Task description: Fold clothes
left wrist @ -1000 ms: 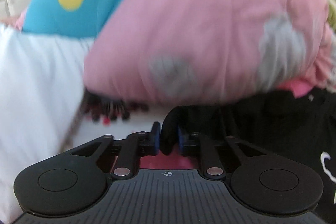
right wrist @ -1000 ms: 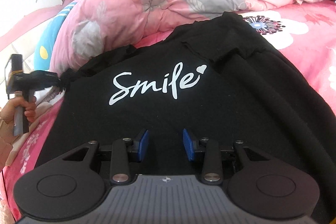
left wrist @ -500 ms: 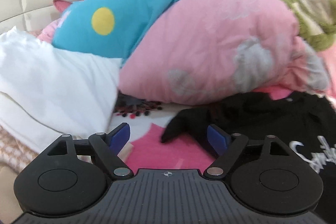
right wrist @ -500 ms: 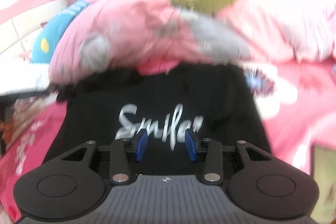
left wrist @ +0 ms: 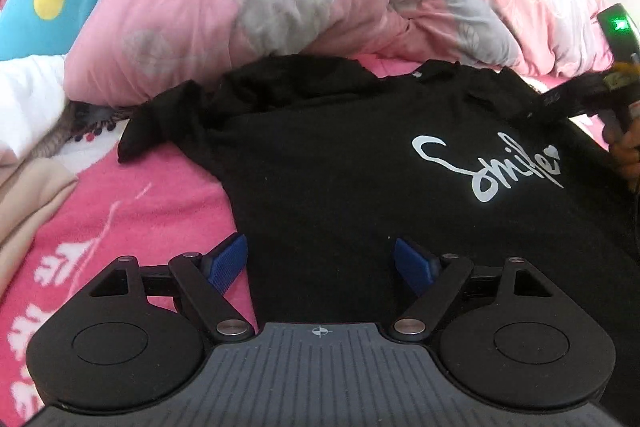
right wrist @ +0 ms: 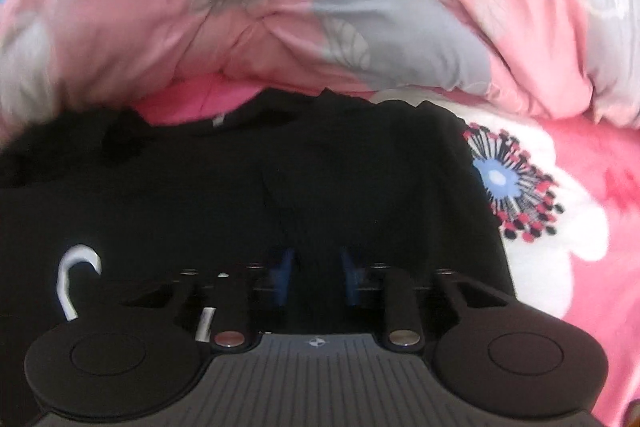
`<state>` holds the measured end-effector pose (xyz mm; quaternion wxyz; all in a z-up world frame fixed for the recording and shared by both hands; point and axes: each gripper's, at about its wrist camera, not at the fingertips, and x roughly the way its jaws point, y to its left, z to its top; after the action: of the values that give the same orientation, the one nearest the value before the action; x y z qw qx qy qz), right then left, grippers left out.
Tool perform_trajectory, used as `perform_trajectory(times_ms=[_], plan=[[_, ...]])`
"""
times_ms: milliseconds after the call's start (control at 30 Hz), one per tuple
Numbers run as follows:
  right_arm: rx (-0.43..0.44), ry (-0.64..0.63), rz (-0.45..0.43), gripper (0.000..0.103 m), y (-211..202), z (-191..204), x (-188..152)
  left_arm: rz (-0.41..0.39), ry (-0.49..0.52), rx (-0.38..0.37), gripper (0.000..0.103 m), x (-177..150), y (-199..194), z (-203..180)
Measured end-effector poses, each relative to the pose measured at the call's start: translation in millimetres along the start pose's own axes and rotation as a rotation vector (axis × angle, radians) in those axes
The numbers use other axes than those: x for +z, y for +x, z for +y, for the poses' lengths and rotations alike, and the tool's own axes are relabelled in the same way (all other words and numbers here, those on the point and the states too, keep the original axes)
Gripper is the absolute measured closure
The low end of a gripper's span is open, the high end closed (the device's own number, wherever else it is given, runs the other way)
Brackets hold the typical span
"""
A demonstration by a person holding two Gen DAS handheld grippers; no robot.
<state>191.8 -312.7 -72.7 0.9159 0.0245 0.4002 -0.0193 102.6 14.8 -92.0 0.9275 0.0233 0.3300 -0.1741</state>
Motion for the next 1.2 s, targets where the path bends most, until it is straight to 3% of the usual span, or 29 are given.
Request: perform_trajectory(times_ms=[67, 267, 533, 600, 700, 767, 833, 900, 1033, 1133, 1200], plan=[[0.020, 0.041, -0.031, 0.100, -6, -11, 2, 0.000, -0.004, 0.000, 0.021, -4, 2, 1], [0.002, 0.169, -0.166, 0.100, -32, -59, 31, -0.014, -0.023, -0.007, 0.020, -9, 4, 3], [-0.166, 0.337, -0.285, 0.100, -26, -136, 79, -0.019, -0.032, -0.014, 0.017, -10, 6, 4], [-0.221, 0.423, -0.267, 0.100, -15, -159, 83, -0.020, -0.032, -0.014, 0.017, -10, 7, 4], [-0.265, 0.525, -0.127, 0.097, 6, -188, 78, -0.020, -0.032, -0.014, 0.017, -10, 7, 4], [-0.270, 0.545, -0.110, 0.097, -1, -192, 70, -0.021, -0.032, -0.013, 0.017, -10, 7, 4], [-0.224, 0.538, -0.187, 0.089, -34, -184, 56, -0.020, -0.032, -0.012, 0.017, -11, 7, 4], [-0.146, 0.456, -0.229, 0.072, -65, -160, 46, -0.019, -0.044, -0.005, 0.017, -10, -1, 4], [0.117, 0.175, -0.142, 0.061, -93, -81, 23, -0.016, -0.082, 0.020, 0.017, -8, -27, 4], [0.266, -0.026, -0.034, 0.055, -78, -13, -7, -0.014, -0.111, 0.038, 0.017, -6, -46, 4], [0.275, -0.117, -0.026, 0.044, -61, 26, -28, -0.013, -0.130, 0.050, 0.017, -5, -59, 4]])
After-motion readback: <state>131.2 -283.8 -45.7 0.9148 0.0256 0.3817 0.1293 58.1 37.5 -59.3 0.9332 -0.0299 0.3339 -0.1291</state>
